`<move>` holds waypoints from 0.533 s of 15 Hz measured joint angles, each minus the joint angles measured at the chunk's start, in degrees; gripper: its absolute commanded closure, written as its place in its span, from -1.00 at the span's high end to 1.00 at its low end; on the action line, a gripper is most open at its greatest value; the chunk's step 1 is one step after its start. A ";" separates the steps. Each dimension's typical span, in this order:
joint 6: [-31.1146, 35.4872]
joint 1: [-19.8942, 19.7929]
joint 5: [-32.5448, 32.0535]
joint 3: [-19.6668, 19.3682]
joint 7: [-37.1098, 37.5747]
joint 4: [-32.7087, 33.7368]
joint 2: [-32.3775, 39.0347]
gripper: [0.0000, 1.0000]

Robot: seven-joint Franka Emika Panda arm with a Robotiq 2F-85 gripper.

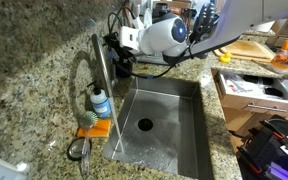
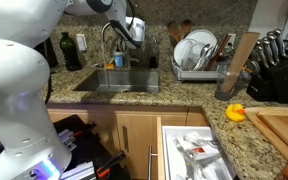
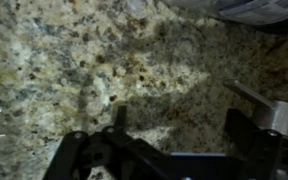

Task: Open and close the tap

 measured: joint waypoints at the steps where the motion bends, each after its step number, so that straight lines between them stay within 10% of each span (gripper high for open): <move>1: -0.33 0.03 -0.75 -0.31 1.61 -2.74 -1.43 1.00; 8: -2.45 0.06 -2.38 -1.92 4.62 -15.14 -5.21 1.00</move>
